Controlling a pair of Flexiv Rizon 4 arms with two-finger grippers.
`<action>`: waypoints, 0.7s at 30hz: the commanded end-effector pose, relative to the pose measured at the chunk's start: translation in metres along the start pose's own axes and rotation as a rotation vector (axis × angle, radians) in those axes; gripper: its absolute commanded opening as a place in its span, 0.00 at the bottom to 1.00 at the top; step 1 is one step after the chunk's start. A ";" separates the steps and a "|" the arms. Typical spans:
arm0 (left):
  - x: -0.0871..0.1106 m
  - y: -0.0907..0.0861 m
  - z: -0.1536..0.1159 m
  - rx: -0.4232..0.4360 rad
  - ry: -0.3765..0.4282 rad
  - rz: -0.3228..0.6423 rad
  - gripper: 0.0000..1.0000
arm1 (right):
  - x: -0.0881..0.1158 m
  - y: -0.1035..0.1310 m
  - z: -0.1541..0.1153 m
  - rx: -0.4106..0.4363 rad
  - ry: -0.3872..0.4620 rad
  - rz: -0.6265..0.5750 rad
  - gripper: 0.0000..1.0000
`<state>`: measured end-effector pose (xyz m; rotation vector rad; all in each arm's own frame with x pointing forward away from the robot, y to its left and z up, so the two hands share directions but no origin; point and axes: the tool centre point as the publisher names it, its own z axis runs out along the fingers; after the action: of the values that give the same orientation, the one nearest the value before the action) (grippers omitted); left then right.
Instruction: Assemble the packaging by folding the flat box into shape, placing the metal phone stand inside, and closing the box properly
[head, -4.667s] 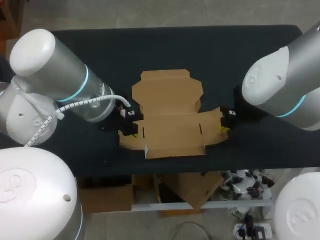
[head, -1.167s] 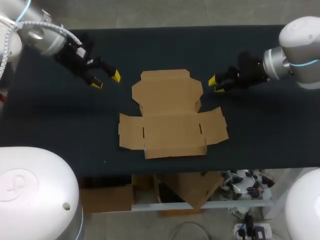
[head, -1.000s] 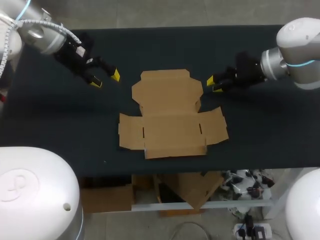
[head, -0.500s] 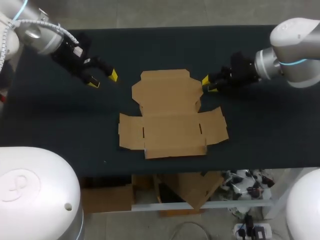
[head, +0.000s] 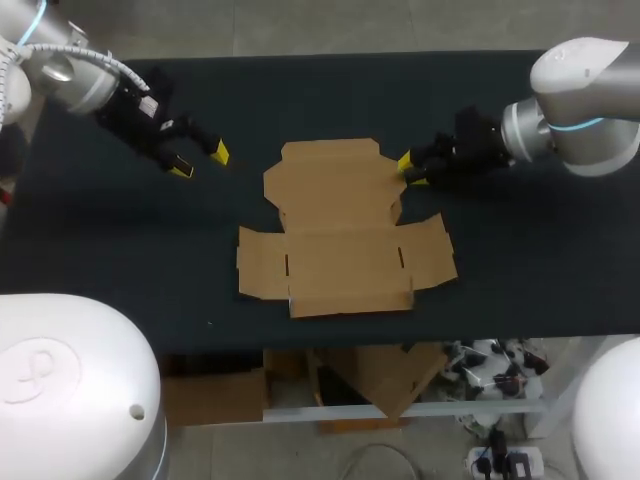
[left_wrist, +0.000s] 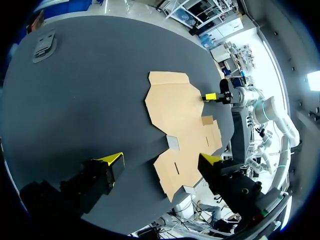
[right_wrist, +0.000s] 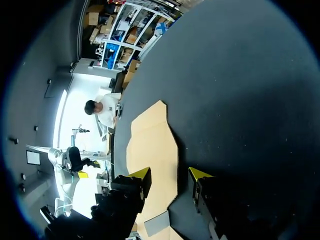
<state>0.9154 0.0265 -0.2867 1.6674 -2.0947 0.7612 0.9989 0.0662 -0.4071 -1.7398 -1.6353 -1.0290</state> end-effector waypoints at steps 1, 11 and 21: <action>-0.002 0.002 -0.001 0.005 0.001 -0.003 1.00 | -0.002 0.006 0.007 0.011 0.010 0.010 0.49; -0.005 0.005 -0.003 0.010 0.003 -0.005 1.00 | -0.001 0.007 0.014 0.007 0.036 0.043 0.49; -0.006 0.008 -0.005 0.017 0.009 -0.004 1.00 | 0.004 0.010 0.022 -0.002 0.072 0.055 0.53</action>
<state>0.9115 0.0344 -0.2879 1.6713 -2.0840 0.7785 1.0088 0.0843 -0.4096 -1.7377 -1.5417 -1.0500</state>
